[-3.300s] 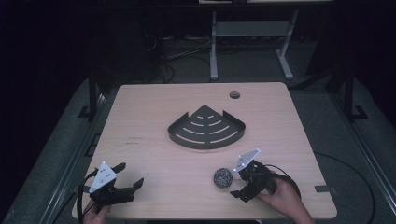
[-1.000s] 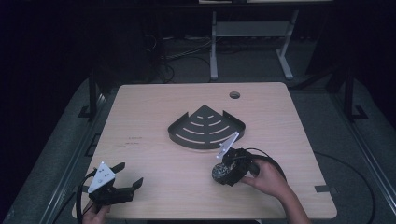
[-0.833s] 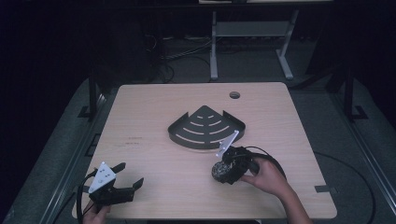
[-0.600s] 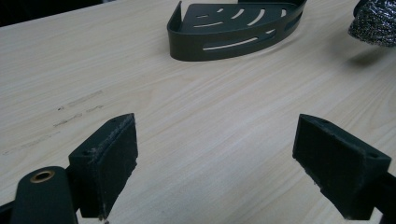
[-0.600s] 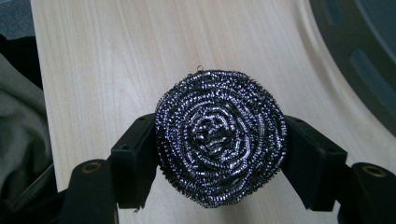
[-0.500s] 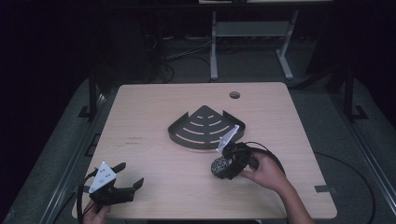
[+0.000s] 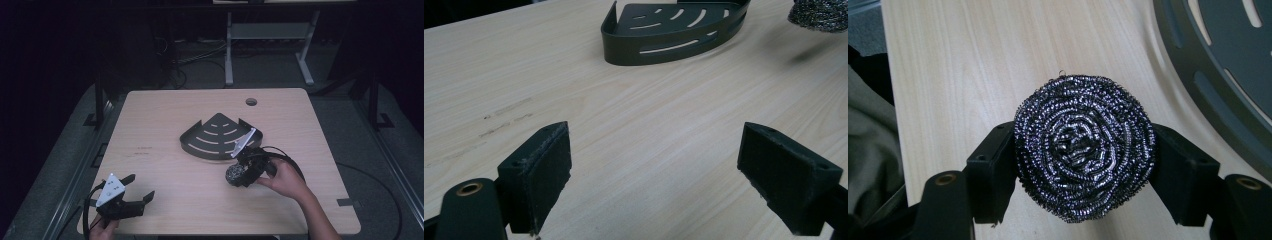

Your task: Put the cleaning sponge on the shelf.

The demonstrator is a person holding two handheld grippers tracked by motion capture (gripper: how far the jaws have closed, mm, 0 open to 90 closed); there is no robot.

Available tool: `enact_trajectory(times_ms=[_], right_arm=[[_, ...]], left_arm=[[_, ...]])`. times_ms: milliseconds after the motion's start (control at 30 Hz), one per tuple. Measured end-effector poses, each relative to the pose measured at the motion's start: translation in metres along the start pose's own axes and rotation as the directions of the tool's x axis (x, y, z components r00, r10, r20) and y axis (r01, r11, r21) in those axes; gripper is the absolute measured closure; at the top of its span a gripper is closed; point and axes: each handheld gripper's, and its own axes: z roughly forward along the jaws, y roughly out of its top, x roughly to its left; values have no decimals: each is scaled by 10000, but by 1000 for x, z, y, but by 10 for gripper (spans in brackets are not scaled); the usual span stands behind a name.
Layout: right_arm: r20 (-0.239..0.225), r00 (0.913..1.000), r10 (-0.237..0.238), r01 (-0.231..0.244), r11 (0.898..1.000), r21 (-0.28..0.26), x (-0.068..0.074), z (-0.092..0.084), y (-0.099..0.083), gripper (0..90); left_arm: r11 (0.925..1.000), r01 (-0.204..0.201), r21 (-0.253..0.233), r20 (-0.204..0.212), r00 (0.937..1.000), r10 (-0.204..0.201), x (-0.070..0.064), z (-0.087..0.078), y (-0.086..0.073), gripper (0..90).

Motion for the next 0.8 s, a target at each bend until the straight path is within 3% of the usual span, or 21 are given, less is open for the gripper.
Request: enact_trajectory(times_ms=[800], right_arm=[[78, 9997, -210, 210, 9998, 4, -9, -11, 22, 317]], left_arm=[[10000, 17, -40, -30, 10000, -17, 0, -1, 0, 133]])
